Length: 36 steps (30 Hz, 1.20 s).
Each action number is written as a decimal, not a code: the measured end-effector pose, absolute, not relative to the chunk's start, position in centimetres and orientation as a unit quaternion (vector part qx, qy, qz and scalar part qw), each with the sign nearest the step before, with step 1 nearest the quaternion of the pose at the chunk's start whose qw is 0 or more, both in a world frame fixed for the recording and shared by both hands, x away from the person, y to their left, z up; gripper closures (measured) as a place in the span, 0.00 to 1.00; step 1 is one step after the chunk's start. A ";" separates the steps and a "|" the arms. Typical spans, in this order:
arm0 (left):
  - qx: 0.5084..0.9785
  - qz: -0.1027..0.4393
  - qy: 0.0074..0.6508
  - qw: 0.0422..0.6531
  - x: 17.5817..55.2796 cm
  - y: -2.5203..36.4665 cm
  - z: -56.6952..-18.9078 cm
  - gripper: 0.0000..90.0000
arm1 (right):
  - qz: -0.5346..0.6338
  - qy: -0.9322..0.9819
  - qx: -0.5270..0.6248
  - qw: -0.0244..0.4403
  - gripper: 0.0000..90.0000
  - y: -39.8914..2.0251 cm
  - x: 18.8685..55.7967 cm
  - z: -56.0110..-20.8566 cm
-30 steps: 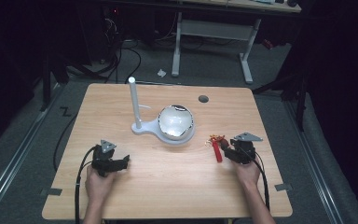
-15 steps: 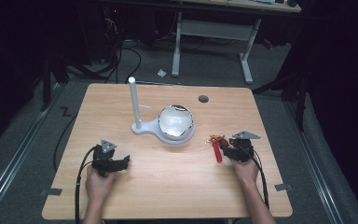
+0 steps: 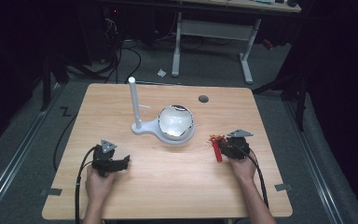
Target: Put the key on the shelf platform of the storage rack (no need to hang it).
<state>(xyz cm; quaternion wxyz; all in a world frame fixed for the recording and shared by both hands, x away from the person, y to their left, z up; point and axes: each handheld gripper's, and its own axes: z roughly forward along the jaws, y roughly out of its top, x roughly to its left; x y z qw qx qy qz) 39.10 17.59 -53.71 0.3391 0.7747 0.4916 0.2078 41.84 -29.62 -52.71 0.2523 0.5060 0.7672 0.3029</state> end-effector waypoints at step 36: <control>0.774 0.207 0.492 0.341 39.2 17.6 -53.7 0.20 | 0.414 0.728 0.485 0.249 0.62 -31.9 39.0 -45.8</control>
